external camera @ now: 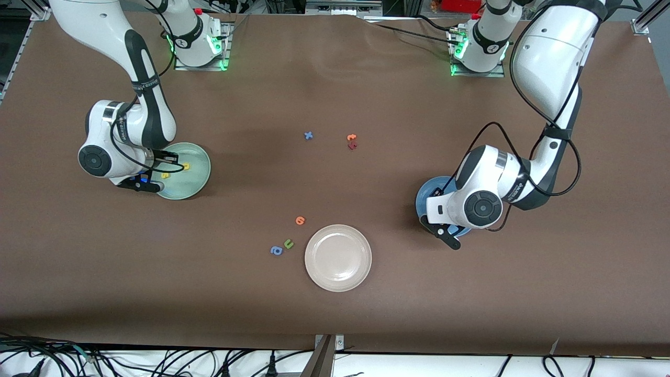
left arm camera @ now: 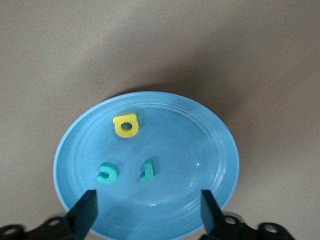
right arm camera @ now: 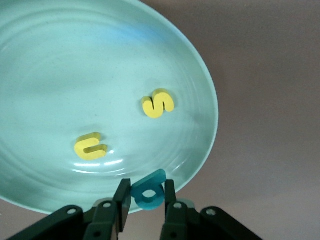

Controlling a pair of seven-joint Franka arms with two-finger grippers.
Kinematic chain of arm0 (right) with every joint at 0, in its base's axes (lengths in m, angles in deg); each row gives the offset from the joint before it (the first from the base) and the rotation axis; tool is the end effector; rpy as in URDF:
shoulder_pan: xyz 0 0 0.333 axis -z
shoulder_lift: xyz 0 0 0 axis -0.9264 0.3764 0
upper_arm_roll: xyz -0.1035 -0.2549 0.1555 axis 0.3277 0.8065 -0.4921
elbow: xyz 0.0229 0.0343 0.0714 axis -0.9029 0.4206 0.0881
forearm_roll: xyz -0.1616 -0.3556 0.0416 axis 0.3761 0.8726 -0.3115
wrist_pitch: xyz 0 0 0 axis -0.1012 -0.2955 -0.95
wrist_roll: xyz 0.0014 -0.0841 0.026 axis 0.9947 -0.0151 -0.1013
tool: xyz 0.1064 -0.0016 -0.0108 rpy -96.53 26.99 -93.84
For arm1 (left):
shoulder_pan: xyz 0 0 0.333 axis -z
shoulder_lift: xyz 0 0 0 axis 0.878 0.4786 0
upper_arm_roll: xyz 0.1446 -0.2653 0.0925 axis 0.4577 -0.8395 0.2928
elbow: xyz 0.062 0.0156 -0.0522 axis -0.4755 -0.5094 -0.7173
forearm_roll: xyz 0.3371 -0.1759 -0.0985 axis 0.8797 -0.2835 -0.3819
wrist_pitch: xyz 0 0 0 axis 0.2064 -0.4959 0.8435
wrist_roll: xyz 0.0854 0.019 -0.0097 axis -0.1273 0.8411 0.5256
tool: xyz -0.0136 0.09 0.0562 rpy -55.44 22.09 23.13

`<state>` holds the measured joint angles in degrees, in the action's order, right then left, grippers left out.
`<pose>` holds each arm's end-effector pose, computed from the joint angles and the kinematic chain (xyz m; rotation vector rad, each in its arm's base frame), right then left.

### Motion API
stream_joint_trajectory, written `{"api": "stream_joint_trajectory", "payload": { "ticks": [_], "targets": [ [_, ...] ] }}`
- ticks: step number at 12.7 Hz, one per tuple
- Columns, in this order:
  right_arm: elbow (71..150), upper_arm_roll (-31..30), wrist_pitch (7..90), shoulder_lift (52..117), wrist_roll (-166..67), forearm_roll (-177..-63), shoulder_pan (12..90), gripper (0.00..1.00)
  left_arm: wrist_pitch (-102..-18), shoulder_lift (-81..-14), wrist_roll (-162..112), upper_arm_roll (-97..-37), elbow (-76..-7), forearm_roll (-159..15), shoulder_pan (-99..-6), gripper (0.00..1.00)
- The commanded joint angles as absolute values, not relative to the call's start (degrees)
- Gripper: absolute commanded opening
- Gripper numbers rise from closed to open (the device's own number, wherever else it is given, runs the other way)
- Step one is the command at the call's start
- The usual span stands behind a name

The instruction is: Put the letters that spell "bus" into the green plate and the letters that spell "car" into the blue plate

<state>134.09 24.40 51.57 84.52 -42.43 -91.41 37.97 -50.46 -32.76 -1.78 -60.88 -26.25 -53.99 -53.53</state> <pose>0.5187 -0.0021 0.2046 2.9570 -0.2106 -0.6401 0.6528 -0.2025 0.2504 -2.9172 1.0464 0.4494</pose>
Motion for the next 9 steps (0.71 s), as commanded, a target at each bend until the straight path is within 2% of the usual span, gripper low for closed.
{"api": "stream_joint_trajectory", "payload": {
  "ticks": [1, 3, 6, 9],
  "targets": [
    [134.4, 24.6, 50.7, 80.7, -42.7, -92.1, 37.7, 0.98, -46.3, -39.1, -4.3, -60.7, -27.6, -59.2, -53.8, 1.0],
    [129.8, 24.7, 45.4, 79.8, -42.2, -92.0, 37.7, 0.98, -43.1, -43.2, -9.2, -60.6, -27.3, -61.1, -53.8, 1.0],
    [117.4, 26.3, 31.6, 79.2, -42.2, -91.9, 37.7, 0.98, -36.4, -51.2, -18.8, -60.6, -27.3, -61.2, -53.8, 1.0],
    [104.3, 26.8, 20.1, 79.0, -42.2, -91.3, 37.6, 0.98, -35.1, -59.6, -19.0, -58.1, -27.8, -62.5, -56.7, 1.0]
  ]
}}
